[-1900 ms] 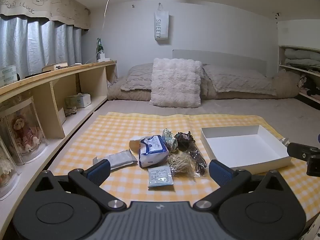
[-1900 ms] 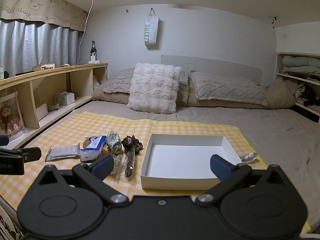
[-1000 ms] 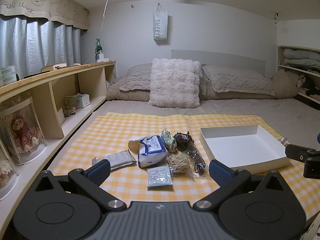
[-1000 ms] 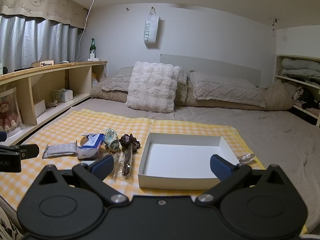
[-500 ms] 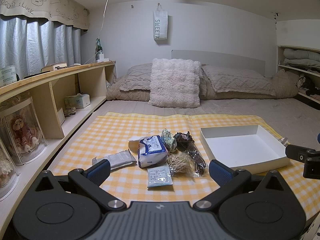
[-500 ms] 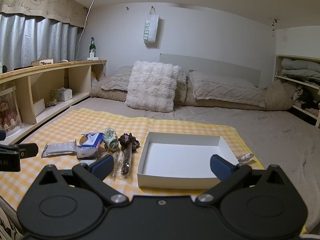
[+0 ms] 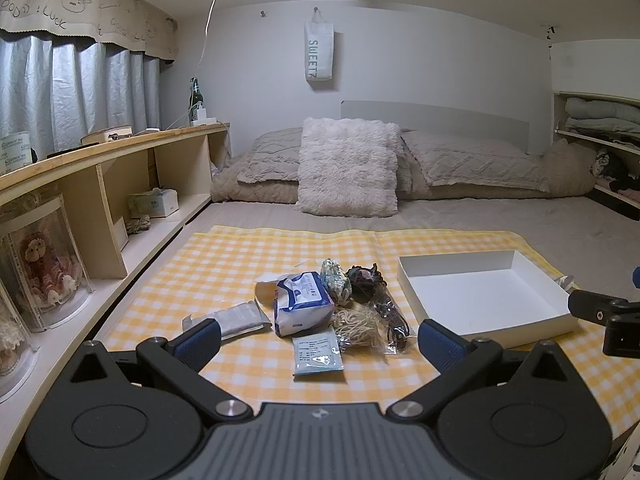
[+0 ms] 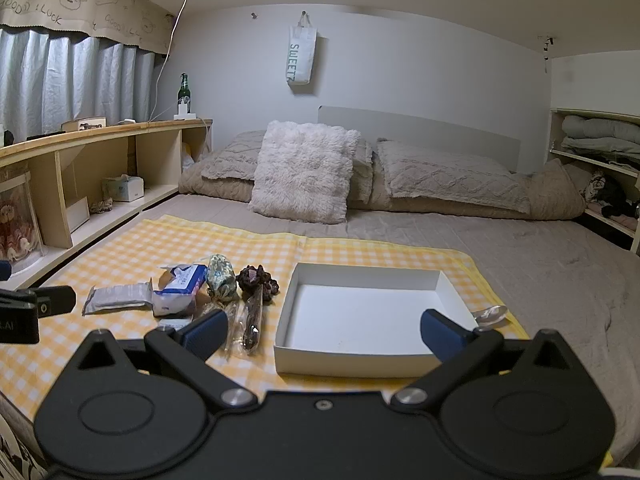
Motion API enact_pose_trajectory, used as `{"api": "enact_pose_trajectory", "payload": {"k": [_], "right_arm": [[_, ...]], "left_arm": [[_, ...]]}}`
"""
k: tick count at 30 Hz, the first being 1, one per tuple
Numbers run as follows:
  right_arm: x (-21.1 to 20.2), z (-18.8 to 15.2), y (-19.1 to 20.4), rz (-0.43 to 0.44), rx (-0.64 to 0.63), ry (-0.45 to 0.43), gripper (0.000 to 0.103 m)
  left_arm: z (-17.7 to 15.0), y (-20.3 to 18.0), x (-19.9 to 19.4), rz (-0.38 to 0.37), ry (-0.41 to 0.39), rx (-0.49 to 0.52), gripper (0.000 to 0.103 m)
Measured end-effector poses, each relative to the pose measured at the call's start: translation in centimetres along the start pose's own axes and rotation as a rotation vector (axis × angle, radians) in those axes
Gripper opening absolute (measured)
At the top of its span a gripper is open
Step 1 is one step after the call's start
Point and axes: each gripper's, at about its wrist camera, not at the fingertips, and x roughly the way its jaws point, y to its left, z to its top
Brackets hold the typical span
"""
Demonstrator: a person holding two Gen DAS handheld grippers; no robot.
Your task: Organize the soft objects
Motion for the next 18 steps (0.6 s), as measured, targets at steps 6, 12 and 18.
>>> {"api": "enact_pose_trajectory", "payload": {"k": [6, 12, 18], "right_arm": [[0.04, -0.02, 0.01, 0.001, -0.003, 0.001, 0.103], [0.05, -0.03, 0.0, 0.0, -0.001, 0.003, 0.103], [0.17, -0.09, -0.01, 0.0, 0.0, 0.005, 0.103]], "left_arm": [[0.0, 0.0, 0.0, 0.001, -0.001, -0.001, 0.103], [0.0, 0.0, 0.0, 0.0, -0.001, 0.0, 0.103], [0.0, 0.0, -0.01, 0.0, -0.001, -0.001, 0.103]]}}
